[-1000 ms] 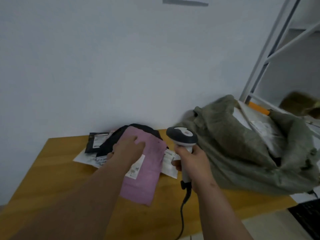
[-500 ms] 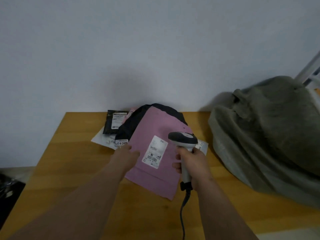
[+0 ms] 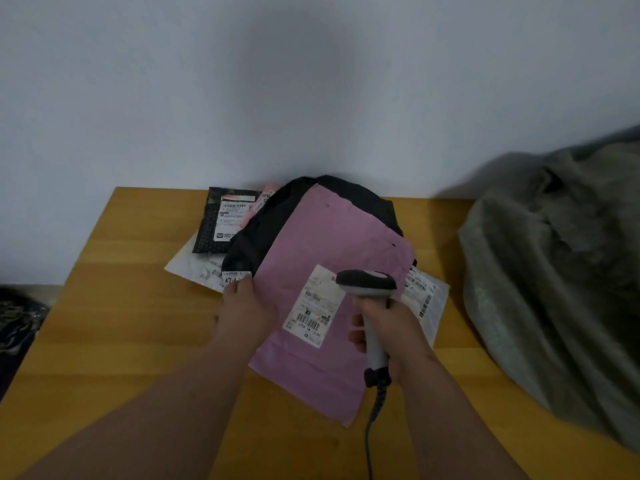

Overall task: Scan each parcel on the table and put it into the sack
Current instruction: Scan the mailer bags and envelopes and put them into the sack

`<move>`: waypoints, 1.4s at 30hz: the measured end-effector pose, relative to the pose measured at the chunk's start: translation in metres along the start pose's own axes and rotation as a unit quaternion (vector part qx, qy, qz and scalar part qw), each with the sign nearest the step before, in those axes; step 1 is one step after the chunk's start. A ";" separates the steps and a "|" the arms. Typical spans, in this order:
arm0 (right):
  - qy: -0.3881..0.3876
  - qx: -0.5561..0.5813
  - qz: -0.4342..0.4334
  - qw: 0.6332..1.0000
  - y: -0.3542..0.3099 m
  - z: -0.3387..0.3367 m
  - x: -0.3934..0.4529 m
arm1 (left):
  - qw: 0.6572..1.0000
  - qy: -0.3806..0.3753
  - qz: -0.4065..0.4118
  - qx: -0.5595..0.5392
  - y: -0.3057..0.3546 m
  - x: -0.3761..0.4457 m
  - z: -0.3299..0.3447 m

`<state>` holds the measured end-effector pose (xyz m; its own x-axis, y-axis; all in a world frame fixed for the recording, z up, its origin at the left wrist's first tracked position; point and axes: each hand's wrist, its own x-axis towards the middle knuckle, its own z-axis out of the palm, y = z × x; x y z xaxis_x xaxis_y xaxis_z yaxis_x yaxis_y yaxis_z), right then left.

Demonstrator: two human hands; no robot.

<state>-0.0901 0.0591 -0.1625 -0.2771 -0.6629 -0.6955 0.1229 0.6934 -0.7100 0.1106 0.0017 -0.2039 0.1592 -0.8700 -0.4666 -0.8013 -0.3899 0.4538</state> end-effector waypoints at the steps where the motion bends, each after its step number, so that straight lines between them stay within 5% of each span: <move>1: -0.002 -0.001 0.003 1.000 0.000 0.001 0.003 | 1.000 0.011 -0.013 -0.009 0.002 0.002 0.000; 7: -0.004 0.011 0.007 1.000 -0.001 0.004 0.003 | 0.995 0.024 0.024 -0.099 0.002 0.004 -0.002; 13: 0.000 0.023 -0.004 1.000 0.005 0.006 -0.016 | 0.952 0.070 0.005 -0.296 0.002 -0.008 -0.015; 42: 0.006 0.030 -0.116 0.993 0.060 0.013 -0.156 | 0.919 0.076 0.106 -0.372 -0.038 -0.090 -0.060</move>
<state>-0.0271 0.2001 -0.0978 -0.3155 -0.7991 -0.5118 0.1118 0.5043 -0.8562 0.1617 0.0767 -0.1338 0.1683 -0.9604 -0.2222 -0.2159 -0.2558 0.9423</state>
